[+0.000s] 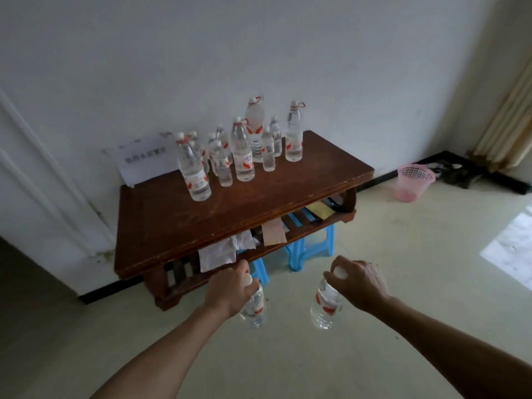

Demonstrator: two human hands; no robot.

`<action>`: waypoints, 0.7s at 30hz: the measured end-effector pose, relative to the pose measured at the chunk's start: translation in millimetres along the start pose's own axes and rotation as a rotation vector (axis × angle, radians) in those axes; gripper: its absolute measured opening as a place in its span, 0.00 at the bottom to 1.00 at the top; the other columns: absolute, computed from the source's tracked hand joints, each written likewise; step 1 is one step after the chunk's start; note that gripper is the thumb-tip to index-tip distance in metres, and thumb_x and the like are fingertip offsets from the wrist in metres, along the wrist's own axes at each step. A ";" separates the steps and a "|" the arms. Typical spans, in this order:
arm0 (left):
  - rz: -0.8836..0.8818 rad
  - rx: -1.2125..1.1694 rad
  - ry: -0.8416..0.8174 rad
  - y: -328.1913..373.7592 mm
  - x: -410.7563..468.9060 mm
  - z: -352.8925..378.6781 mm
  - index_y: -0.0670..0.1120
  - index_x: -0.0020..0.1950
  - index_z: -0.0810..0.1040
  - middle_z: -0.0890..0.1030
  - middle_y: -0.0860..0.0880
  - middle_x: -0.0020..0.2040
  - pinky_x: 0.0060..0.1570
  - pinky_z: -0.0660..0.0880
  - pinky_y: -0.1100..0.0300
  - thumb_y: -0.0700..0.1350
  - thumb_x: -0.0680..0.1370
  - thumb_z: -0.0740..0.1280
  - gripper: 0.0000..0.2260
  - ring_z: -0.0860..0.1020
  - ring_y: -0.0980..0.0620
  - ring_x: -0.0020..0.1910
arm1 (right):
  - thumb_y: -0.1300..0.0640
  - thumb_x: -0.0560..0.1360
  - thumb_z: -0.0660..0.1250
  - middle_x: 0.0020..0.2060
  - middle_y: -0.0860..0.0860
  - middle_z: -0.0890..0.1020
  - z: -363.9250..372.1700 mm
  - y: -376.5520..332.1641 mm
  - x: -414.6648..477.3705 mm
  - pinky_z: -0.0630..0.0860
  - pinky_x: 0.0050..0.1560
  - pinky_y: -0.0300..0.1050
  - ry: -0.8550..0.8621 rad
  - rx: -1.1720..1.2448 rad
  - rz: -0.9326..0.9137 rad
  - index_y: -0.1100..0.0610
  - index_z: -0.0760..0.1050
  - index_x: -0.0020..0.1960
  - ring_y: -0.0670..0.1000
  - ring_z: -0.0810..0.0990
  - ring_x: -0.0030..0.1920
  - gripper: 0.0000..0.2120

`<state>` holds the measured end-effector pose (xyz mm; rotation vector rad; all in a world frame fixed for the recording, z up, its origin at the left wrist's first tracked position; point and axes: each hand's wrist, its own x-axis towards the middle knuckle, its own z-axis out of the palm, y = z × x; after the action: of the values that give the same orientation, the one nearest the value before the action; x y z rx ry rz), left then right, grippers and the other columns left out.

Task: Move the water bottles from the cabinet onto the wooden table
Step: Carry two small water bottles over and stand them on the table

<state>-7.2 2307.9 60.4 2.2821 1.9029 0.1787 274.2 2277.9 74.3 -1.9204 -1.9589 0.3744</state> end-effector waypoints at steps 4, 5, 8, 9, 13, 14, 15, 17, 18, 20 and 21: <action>0.055 -0.015 0.061 -8.4 106.1 -25.8 0.48 0.53 0.71 0.83 0.43 0.48 0.43 0.71 0.53 0.59 0.78 0.60 0.16 0.80 0.41 0.49 | 0.47 0.73 0.69 0.31 0.47 0.75 -16.4 -2.5 82.6 0.61 0.29 0.36 0.070 0.079 0.089 0.50 0.74 0.43 0.49 0.72 0.31 0.08; 0.061 -0.022 0.075 -7.7 125.3 -30.6 0.48 0.52 0.71 0.83 0.43 0.46 0.43 0.71 0.53 0.59 0.78 0.61 0.15 0.80 0.40 0.48 | 0.48 0.73 0.69 0.32 0.48 0.76 -21.0 -2.1 99.8 0.60 0.29 0.35 0.079 0.086 0.100 0.51 0.74 0.44 0.49 0.72 0.31 0.08; 0.053 -0.081 0.132 -6.2 191.2 -41.5 0.48 0.48 0.70 0.82 0.44 0.42 0.41 0.72 0.52 0.59 0.77 0.62 0.14 0.80 0.41 0.43 | 0.50 0.74 0.69 0.34 0.49 0.77 -31.9 3.6 162.0 0.61 0.30 0.34 0.119 0.132 0.087 0.53 0.75 0.44 0.50 0.74 0.33 0.07; 0.043 -0.105 0.141 -5.8 213.9 -42.5 0.48 0.47 0.69 0.82 0.44 0.41 0.41 0.72 0.52 0.59 0.77 0.62 0.14 0.80 0.41 0.42 | 0.50 0.74 0.69 0.34 0.49 0.77 -34.0 7.0 184.3 0.61 0.30 0.34 0.130 0.139 0.088 0.53 0.76 0.45 0.50 0.74 0.34 0.07; 0.025 -0.148 0.169 0.6 303.6 -40.0 0.49 0.46 0.70 0.81 0.46 0.40 0.40 0.72 0.53 0.59 0.76 0.63 0.14 0.80 0.42 0.41 | 0.49 0.72 0.71 0.29 0.47 0.76 -30.6 32.7 279.4 0.63 0.28 0.37 0.208 0.135 0.055 0.52 0.75 0.40 0.48 0.73 0.29 0.09; 0.026 -0.145 0.170 2.6 324.7 -37.8 0.48 0.46 0.71 0.81 0.46 0.40 0.40 0.72 0.53 0.60 0.76 0.62 0.15 0.80 0.43 0.41 | 0.48 0.71 0.72 0.28 0.48 0.77 -28.9 39.8 303.8 0.64 0.28 0.39 0.213 0.133 0.048 0.51 0.75 0.40 0.50 0.74 0.29 0.09; 0.028 -0.133 0.169 3.8 346.5 -35.2 0.49 0.46 0.71 0.81 0.46 0.40 0.40 0.72 0.53 0.61 0.76 0.61 0.16 0.80 0.43 0.41 | 0.47 0.71 0.72 0.28 0.47 0.77 -27.3 47.0 329.2 0.67 0.29 0.40 0.214 0.137 0.036 0.51 0.75 0.40 0.50 0.75 0.29 0.10; 0.040 -0.113 0.167 4.9 384.5 -33.7 0.49 0.46 0.71 0.81 0.48 0.39 0.38 0.71 0.54 0.67 0.72 0.54 0.22 0.80 0.44 0.40 | 0.45 0.71 0.71 0.29 0.45 0.76 -26.2 55.5 374.7 0.71 0.32 0.43 0.199 0.130 0.014 0.50 0.75 0.41 0.50 0.77 0.32 0.10; 0.048 -0.109 0.164 6.3 401.1 -34.0 0.49 0.47 0.71 0.80 0.49 0.38 0.37 0.71 0.54 0.69 0.70 0.50 0.25 0.80 0.45 0.40 | 0.44 0.71 0.70 0.30 0.44 0.76 -27.7 57.4 394.4 0.71 0.33 0.44 0.186 0.125 0.007 0.50 0.75 0.41 0.50 0.77 0.33 0.10; 0.054 -0.109 0.176 10.7 441.5 -33.3 0.49 0.48 0.71 0.77 0.51 0.36 0.36 0.69 0.55 0.71 0.69 0.46 0.30 0.79 0.46 0.39 | 0.42 0.72 0.69 0.32 0.44 0.77 -29.5 65.0 443.7 0.71 0.34 0.44 0.150 0.118 -0.023 0.49 0.75 0.43 0.49 0.77 0.35 0.10; 0.047 -0.117 0.194 12.1 457.6 -34.5 0.48 0.49 0.71 0.76 0.52 0.36 0.35 0.67 0.56 0.72 0.69 0.45 0.31 0.79 0.47 0.38 | 0.42 0.72 0.68 0.34 0.44 0.78 -30.6 66.6 465.3 0.73 0.35 0.44 0.126 0.117 -0.040 0.48 0.75 0.44 0.49 0.78 0.36 0.11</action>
<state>80.6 2757.5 90.4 2.3059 1.8714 0.5210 346.5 2742.1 108.3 -1.7850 -1.8500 0.3407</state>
